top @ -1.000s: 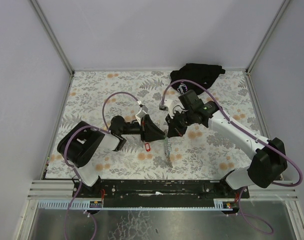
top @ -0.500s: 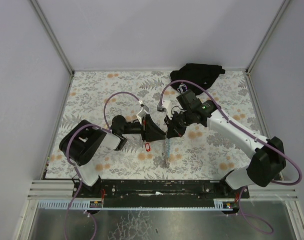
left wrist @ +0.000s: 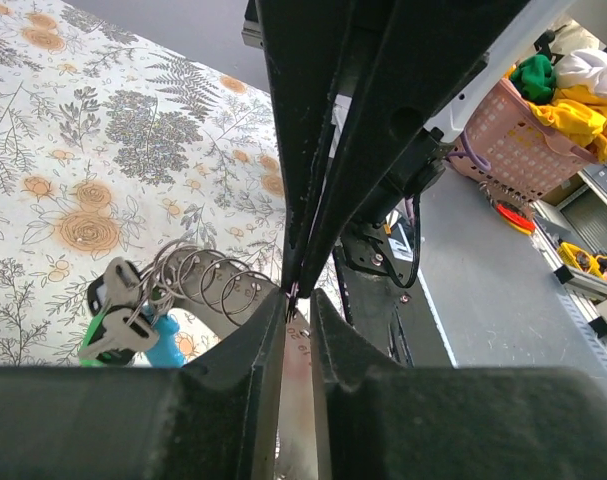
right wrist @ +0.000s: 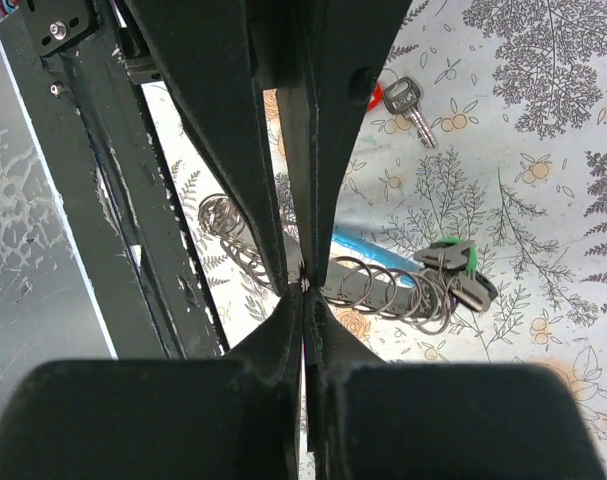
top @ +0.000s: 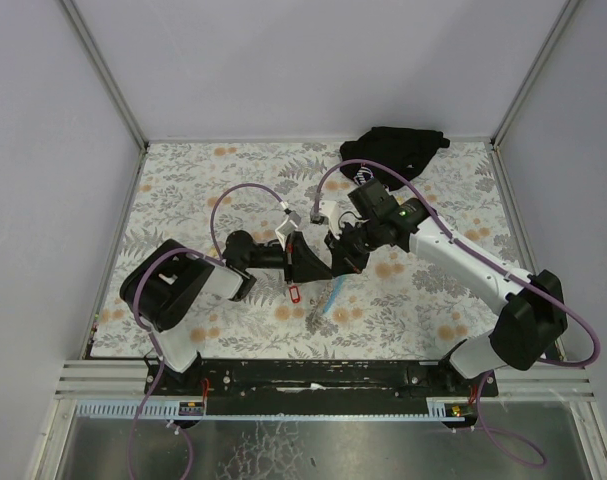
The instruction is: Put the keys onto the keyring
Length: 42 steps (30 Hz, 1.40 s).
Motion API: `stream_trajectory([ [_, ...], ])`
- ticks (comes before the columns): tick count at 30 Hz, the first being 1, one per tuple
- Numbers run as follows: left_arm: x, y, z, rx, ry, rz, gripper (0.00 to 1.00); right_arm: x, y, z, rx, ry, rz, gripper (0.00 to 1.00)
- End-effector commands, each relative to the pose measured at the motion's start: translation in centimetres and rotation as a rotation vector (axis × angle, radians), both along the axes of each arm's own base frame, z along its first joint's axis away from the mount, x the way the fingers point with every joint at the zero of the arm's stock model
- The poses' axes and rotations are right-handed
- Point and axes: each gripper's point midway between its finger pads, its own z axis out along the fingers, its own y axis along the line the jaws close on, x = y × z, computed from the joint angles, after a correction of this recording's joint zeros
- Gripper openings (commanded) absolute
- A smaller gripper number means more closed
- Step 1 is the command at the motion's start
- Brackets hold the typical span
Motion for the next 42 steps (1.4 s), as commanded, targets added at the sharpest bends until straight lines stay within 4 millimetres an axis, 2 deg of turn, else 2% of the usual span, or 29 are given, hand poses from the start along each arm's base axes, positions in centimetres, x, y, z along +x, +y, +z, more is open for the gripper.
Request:
stream_trajectory([
  [1,-0.1,-0.2,0.9,-0.032,-0.064,-0.02,0.08,0.4,1.3,2.3,0.057,-0.046,0.034,0.0],
  [5,-0.1,-0.2,0.7,-0.029,-0.067,-0.019,0.0,0.5,1.1,2.7,0.056,-0.065,0.028,0.0],
  [13,0.1,-0.1,0.4,-0.022,-0.069,0.0,0.0,0.2,0.7,3.4,0.073,-0.095,0.023,0.04],
  [15,0.2,0.0,0.4,-0.019,-0.073,0.015,0.0,0.2,0.7,3.7,0.081,-0.103,0.022,0.09],
  [18,0.5,0.0,0.2,-0.005,-0.083,0.041,0.0,0.4,0.7,4.5,0.105,-0.139,0.004,0.24],
  [23,1.0,0.2,0.1,0.011,-0.106,0.089,0.0,1.5,0.2,5.7,0.144,-0.232,-0.085,0.37],
  [25,1.2,0.3,0.1,0.017,-0.116,0.108,0.0,2.9,-0.6,5.8,0.132,-0.261,-0.174,0.44],
  [30,1.6,0.6,0.1,0.047,-0.147,0.147,0.0,8.4,-4.1,5.0,0.12,-0.259,-0.468,0.49],
  [36,1.7,0.9,0.4,0.038,-0.164,0.182,0.0,15.0,-9.0,0.3,-0.05,-0.258,-0.797,0.54],
  [39,1.8,0.9,0.4,0.025,-0.155,0.191,0.0,17.9,-11.5,-1.1,-0.1,-0.283,-0.937,0.55],
  [42,1.9,0.8,0.4,0.011,-0.139,0.186,0.0,20.6,-13.7,-3.1,-0.156,-0.286,-1.011,0.56],
])
